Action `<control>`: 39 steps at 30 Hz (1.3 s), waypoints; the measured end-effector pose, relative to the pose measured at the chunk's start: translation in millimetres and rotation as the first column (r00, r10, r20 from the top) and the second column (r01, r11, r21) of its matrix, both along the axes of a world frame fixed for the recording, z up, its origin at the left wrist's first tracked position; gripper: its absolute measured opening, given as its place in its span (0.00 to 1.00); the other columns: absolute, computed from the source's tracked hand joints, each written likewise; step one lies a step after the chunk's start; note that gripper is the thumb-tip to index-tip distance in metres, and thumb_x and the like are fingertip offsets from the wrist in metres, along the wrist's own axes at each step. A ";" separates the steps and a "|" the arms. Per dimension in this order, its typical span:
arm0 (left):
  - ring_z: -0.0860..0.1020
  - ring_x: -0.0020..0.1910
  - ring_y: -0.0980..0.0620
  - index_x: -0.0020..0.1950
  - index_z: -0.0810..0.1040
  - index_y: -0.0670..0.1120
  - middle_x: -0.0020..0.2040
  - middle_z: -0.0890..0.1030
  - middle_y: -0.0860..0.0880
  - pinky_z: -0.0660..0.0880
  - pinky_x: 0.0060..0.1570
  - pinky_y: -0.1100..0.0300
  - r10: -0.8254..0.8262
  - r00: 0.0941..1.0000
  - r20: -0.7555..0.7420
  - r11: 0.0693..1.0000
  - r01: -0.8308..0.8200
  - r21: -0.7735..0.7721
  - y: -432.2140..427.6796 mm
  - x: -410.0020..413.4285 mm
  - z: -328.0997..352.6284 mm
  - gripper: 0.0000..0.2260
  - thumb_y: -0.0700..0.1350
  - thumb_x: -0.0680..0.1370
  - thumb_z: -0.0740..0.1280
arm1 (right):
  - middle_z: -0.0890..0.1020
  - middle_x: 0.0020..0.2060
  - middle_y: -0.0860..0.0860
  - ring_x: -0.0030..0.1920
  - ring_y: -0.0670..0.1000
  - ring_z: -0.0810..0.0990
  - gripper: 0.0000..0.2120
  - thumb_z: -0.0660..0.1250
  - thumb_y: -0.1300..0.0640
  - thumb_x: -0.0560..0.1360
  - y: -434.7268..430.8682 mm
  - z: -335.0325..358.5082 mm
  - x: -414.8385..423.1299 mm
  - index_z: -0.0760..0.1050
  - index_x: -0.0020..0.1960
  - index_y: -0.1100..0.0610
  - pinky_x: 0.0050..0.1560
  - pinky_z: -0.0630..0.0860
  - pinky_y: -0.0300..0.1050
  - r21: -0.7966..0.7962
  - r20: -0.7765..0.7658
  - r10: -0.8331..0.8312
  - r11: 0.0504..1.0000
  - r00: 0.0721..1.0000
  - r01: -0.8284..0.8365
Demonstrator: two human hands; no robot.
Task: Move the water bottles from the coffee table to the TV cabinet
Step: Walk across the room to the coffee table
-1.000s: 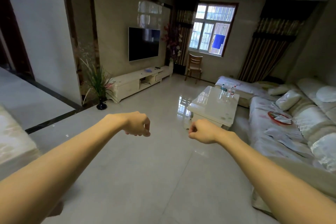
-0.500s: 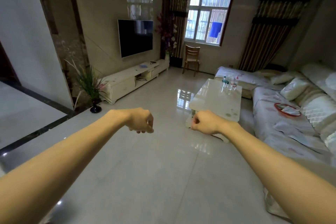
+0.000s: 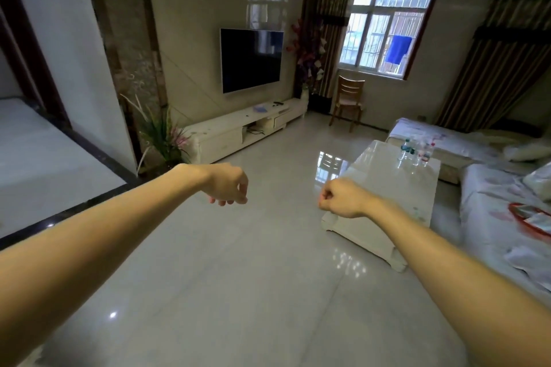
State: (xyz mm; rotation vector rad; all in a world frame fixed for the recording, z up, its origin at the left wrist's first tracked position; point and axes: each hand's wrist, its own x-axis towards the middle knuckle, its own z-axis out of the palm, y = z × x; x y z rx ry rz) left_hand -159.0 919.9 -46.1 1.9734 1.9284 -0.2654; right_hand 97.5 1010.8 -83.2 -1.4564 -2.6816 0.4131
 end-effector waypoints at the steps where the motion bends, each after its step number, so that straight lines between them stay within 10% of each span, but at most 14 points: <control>1: 0.82 0.46 0.47 0.57 0.77 0.45 0.49 0.82 0.44 0.81 0.44 0.55 -0.006 1.000 0.005 1.000 0.006 -0.024 14.4 3.2 -1.7 0.12 0.50 0.79 0.63 | 0.77 0.33 0.53 0.36 0.50 0.72 0.08 0.65 0.60 0.71 13.9 -4.5 -0.3 0.79 0.40 0.65 0.43 0.77 0.49 -0.007 0.010 0.006 1.000 1.000 -0.006; 6: 0.82 0.47 0.47 0.59 0.76 0.44 0.50 0.82 0.44 0.81 0.47 0.54 -0.017 0.999 0.027 0.997 0.019 -0.071 89.4 5.7 -8.0 0.13 0.50 0.79 0.64 | 0.77 0.36 0.63 0.37 0.48 0.70 0.12 0.65 0.58 0.72 84.9 -19.8 -2.6 0.79 0.46 0.68 0.41 0.74 0.46 -0.070 -0.002 -0.009 0.998 1.000 0.009; 39: 0.81 0.49 0.48 0.52 0.76 0.47 0.48 0.80 0.46 0.76 0.38 0.60 -0.131 0.977 0.168 0.975 0.158 -0.154 669.1 -142.7 -51.3 0.09 0.51 0.78 0.65 | 0.80 0.43 0.46 0.47 0.47 0.77 0.05 0.66 0.54 0.74 631.7 -49.2 -149.8 0.77 0.40 0.49 0.53 0.74 0.40 -0.110 0.020 -0.068 0.991 0.997 0.070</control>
